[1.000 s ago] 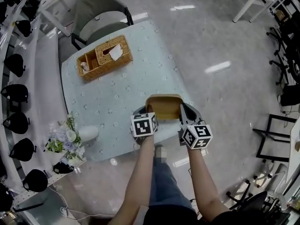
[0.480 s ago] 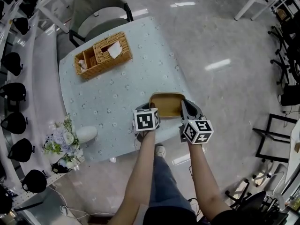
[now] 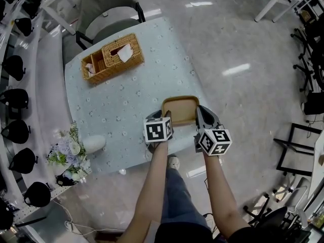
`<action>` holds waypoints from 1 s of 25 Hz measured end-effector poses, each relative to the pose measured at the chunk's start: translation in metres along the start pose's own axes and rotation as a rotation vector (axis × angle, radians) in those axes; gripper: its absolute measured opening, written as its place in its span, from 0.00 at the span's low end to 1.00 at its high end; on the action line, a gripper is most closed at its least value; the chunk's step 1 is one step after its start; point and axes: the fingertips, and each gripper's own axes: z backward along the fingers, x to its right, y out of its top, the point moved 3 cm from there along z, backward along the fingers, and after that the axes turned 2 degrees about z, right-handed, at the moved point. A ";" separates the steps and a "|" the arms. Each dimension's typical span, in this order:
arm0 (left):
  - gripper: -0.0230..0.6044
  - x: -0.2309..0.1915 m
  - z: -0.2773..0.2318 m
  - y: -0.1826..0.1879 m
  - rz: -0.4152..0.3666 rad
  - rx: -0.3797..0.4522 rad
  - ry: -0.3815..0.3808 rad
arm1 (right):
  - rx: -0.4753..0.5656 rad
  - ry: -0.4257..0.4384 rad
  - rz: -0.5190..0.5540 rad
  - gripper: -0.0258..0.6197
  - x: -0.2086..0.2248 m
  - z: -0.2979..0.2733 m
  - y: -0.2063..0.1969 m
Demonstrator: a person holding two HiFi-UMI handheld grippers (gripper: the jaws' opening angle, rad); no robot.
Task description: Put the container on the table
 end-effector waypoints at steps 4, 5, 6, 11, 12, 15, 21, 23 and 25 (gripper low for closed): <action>0.23 0.000 0.005 0.000 -0.004 0.012 -0.003 | 0.012 0.004 0.003 0.04 -0.003 0.003 0.003; 0.23 -0.001 0.006 0.000 -0.008 0.015 -0.004 | 0.016 0.004 0.004 0.04 -0.005 0.004 0.004; 0.23 -0.001 0.009 0.001 -0.014 0.018 -0.004 | 0.021 0.004 0.005 0.04 -0.006 0.006 0.006; 0.23 0.002 0.036 0.010 -0.038 0.067 -0.018 | 0.057 -0.010 0.006 0.04 -0.009 0.024 0.024; 0.23 0.004 0.044 0.013 -0.042 0.083 -0.026 | 0.067 -0.014 0.006 0.04 -0.010 0.029 0.029; 0.21 0.009 0.069 0.026 -0.057 0.147 -0.048 | 0.105 -0.022 0.008 0.04 -0.014 0.043 0.045; 0.17 0.033 0.139 0.066 -0.129 0.371 -0.106 | 0.206 -0.033 0.039 0.04 -0.028 0.087 0.088; 0.15 0.042 0.166 0.080 -0.165 0.452 -0.139 | 0.259 -0.038 0.057 0.04 -0.035 0.105 0.106; 0.13 0.053 0.193 0.090 -0.206 0.525 -0.174 | 0.316 -0.045 0.073 0.04 -0.042 0.125 0.124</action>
